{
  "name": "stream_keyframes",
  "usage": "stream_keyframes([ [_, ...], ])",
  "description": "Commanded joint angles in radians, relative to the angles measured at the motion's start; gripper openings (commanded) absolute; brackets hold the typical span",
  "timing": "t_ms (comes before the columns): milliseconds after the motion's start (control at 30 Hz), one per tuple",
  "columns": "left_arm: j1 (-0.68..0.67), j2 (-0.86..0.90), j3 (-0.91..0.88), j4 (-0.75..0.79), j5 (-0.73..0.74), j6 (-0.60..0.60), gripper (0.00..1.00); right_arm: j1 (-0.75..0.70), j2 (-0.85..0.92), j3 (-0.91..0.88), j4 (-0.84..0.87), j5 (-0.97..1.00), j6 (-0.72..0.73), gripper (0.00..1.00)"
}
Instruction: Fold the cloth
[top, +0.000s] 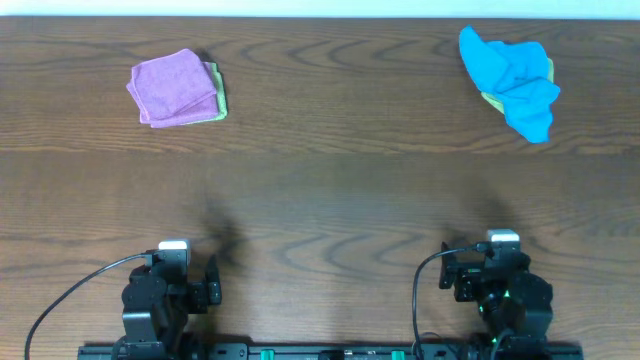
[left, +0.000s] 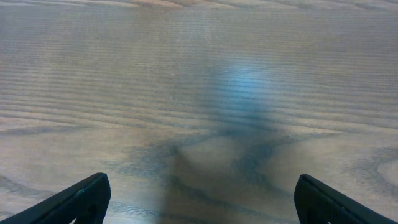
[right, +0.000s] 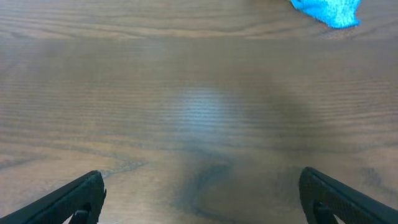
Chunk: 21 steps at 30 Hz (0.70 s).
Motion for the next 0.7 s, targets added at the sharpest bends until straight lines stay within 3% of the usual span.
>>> stream_keyframes([
  [0, -0.006, -0.009, -0.014, -0.026, -0.022, 0.007, 0.95, -0.002, -0.012, -0.014, 0.002, 0.022, 0.031, 0.99],
  [667, -0.006, -0.009, -0.014, -0.026, -0.022, 0.007, 0.95, -0.002, -0.011, -0.014, -0.008, 0.021, 0.032, 0.99],
])
